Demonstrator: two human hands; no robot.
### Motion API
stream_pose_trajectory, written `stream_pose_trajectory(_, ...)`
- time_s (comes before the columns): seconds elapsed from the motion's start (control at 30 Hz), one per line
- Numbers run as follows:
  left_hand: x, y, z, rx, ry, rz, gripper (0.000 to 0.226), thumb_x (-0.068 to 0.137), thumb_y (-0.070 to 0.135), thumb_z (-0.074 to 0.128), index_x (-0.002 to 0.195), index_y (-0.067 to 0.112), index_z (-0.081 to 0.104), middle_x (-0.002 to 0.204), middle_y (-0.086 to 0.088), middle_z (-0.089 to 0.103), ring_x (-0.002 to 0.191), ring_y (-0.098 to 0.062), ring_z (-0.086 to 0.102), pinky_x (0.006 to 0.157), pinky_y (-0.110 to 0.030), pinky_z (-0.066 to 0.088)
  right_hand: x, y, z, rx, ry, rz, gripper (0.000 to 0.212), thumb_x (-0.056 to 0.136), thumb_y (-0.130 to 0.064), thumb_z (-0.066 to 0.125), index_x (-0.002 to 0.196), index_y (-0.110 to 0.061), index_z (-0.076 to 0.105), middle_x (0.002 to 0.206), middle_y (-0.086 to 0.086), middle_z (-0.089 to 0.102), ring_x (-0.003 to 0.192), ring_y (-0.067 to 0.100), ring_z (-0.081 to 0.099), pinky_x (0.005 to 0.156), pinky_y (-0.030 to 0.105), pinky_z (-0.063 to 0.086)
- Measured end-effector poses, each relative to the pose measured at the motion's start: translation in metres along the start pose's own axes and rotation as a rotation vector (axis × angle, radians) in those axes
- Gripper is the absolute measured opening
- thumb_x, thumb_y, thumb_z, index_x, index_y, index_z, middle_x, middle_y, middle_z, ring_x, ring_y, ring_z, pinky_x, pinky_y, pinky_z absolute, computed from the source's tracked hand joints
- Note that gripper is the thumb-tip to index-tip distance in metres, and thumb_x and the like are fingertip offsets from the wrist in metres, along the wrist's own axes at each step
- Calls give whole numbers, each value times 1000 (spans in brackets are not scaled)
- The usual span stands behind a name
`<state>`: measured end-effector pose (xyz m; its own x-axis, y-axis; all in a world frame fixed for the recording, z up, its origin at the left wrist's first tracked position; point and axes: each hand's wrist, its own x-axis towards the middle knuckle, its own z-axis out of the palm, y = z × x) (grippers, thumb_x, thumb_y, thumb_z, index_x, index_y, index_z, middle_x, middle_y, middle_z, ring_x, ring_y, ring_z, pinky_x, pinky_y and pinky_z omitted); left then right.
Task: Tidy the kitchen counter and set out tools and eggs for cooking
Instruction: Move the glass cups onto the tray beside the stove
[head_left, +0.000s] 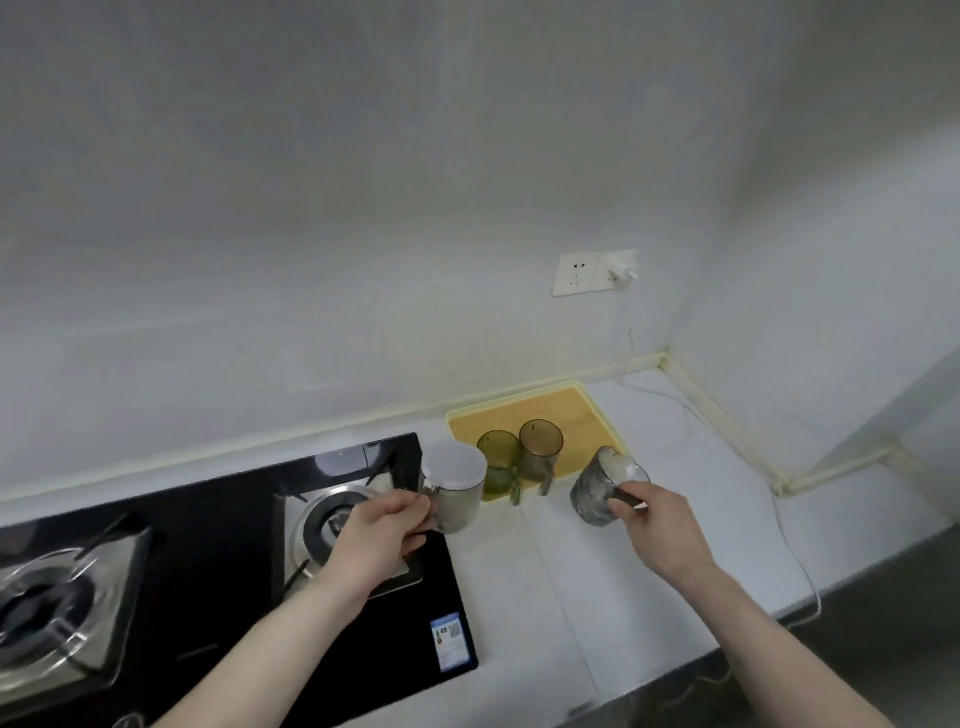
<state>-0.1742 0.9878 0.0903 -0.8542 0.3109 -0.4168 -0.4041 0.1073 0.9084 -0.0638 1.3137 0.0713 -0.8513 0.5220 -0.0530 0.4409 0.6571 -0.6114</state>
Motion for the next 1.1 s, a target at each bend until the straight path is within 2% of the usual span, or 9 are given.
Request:
stream_pose_trajectory(0.1, -3, 3, 29, -47, 91, -11, 19, 100, 17, 63, 91, 9, 78, 95, -6, 78, 101, -22, 72, 88, -35, 56, 42, 25, -2, -2, -59, 11, 8, 95, -19, 68, 97, -21, 76, 93, -2, 71, 82, 21, 63, 72, 27, 41)
stream_pose_trajectory(0.2, -5, 4, 59, -101, 177, 6, 18, 100, 16, 62, 96, 5, 76, 96, -5, 78, 103, -21, 72, 92, -36, 57, 88, 45, -2, -5, -120, -9, 17, 97, -21, 66, 111, -19, 75, 105, 4, 74, 92, 24, 66, 78, 28, 45)
stream_pose_trajectory(0.4, -11, -2, 94, -127, 288, 39, 20, 100, 19, 62, 98, 4, 76, 105, -12, 76, 105, -20, 72, 78, -26, 56, 151, 63, 11, -33, -207, -60, 29, 99, -20, 63, 127, -16, 71, 119, 12, 71, 108, 32, 65, 83, 28, 44)
stream_pose_trajectory(0.57, -19, -5, 113, -125, 380, 69, 20, 100, 19, 63, 97, 4, 76, 101, -7, 76, 101, -16, 71, 79, -26, 56, 182, 65, 31, -77, -245, -148, 32, 99, -18, 62, 130, -20, 69, 121, 14, 71, 110, 35, 65, 91, 34, 50)
stream_pose_trajectory(0.63, -21, -3, 114, -115, 391, 72, 20, 100, 19, 62, 95, 5, 76, 95, -3, 76, 98, -14, 71, 80, -27, 55, 191, 66, 40, -114, -242, -161, 31, 99, -16, 62, 128, -20, 70, 119, 14, 71, 109, 36, 64, 89, 32, 49)
stream_pose_trajectory(0.8, -24, -5, 111, -92, 436, 83, 22, 100, 21, 62, 90, 7, 76, 91, 1, 75, 90, -9, 69, 87, -32, 57, 206, 72, 54, -253, -262, -183, 19, 98, -16, 60, 109, -15, 76, 101, 16, 73, 95, 37, 66, 70, 30, 45)
stream_pose_trajectory(0.97, -15, -5, 119, -108, 460, 76, 21, 100, 21, 63, 90, 8, 77, 92, 0, 76, 93, -9, 69, 84, -28, 55, 215, 82, 63, -301, -275, -219, 22, 98, -17, 60, 111, -19, 77, 102, 10, 76, 94, 31, 68, 71, 28, 47)
stream_pose_trajectory(1.03, -9, -3, 125, -99, 462, 75, 20, 99, 21, 63, 91, 9, 78, 93, 0, 77, 95, -10, 71, 84, -27, 55, 214, 84, 64, -290, -295, -234, 20, 96, -11, 59, 101, -14, 78, 96, 11, 76, 91, 32, 68, 70, 30, 48)
stream_pose_trajectory(1.1, -5, -1, 131, -94, 453, 84, 20, 99, 20, 63, 90, 10, 78, 95, -1, 77, 97, -11, 71, 85, -27, 56, 212, 85, 66, -293, -314, -259, 22, 95, -6, 56, 92, -12, 77, 91, 11, 75, 88, 34, 68, 64, 30, 42)
